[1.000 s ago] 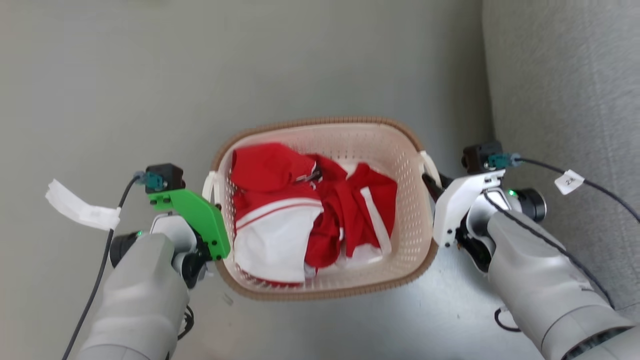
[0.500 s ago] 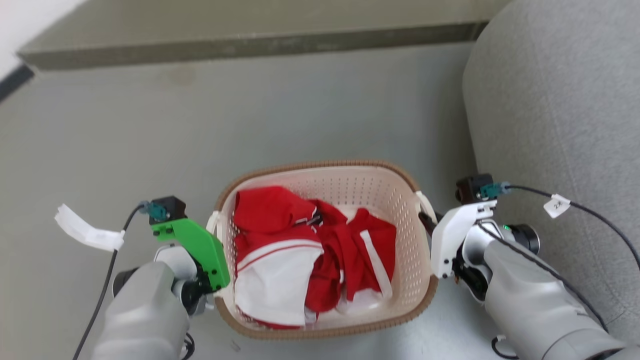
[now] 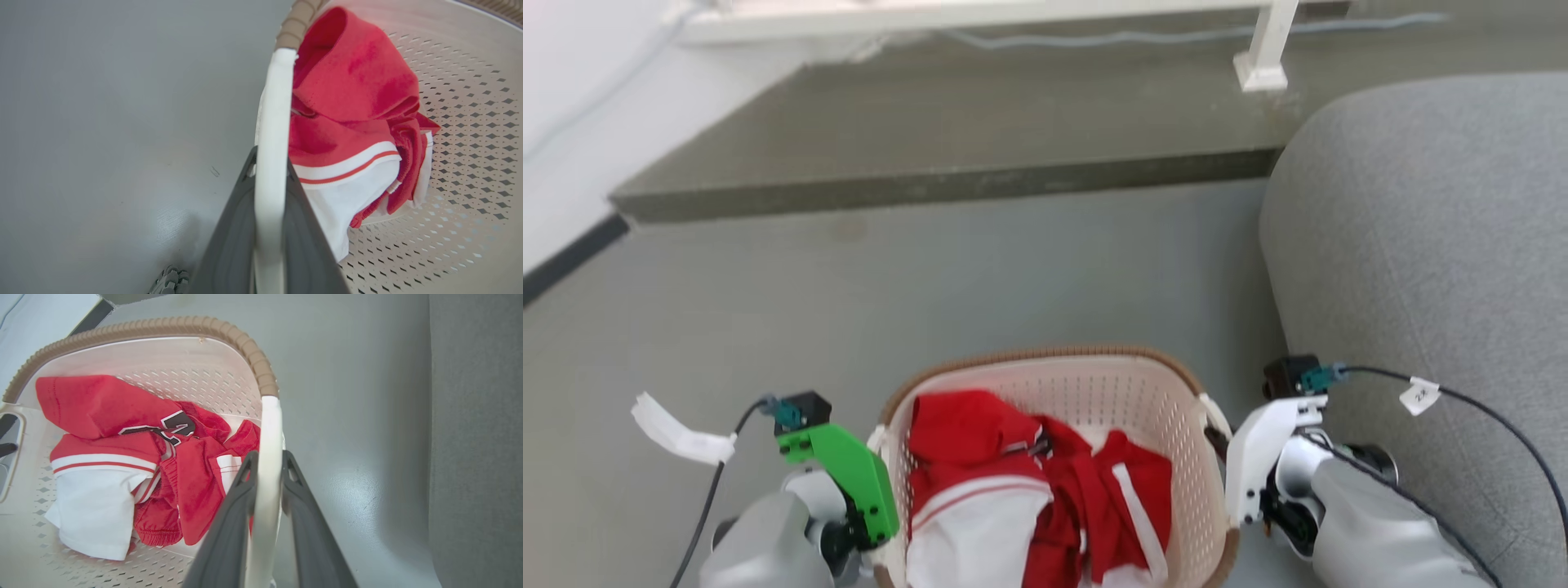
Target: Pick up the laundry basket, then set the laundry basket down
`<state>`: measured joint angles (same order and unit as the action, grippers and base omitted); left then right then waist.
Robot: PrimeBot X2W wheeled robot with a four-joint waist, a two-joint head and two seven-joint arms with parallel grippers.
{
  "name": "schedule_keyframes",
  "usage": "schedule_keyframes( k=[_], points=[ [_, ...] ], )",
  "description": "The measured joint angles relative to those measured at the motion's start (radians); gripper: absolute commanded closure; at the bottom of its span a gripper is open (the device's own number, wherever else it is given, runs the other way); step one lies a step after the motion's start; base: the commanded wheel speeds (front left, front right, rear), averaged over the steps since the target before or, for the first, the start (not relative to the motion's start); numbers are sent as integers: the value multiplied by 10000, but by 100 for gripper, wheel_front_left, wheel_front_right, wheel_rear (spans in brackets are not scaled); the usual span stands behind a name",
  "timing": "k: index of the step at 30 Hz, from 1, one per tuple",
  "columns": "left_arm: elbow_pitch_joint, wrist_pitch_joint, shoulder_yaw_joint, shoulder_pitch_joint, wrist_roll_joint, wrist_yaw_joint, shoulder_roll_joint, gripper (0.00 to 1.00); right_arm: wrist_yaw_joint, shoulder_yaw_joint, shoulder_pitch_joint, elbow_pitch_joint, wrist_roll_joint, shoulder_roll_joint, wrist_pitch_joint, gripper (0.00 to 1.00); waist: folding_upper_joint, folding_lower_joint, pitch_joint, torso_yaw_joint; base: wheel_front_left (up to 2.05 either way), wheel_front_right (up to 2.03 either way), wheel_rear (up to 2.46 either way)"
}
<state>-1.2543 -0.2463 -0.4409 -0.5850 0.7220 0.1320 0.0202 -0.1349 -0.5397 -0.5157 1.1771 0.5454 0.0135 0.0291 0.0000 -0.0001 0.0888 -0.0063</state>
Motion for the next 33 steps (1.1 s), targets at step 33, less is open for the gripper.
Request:
schedule_keyframes(
  k=[33],
  points=[
    [-174, -470, -111, 597, 196, -138, -23, 100, 2, -462, 754, -401, 901, 27, 610, 100, 0, 0, -1160, -45, 0, 0, 0]
  ],
)
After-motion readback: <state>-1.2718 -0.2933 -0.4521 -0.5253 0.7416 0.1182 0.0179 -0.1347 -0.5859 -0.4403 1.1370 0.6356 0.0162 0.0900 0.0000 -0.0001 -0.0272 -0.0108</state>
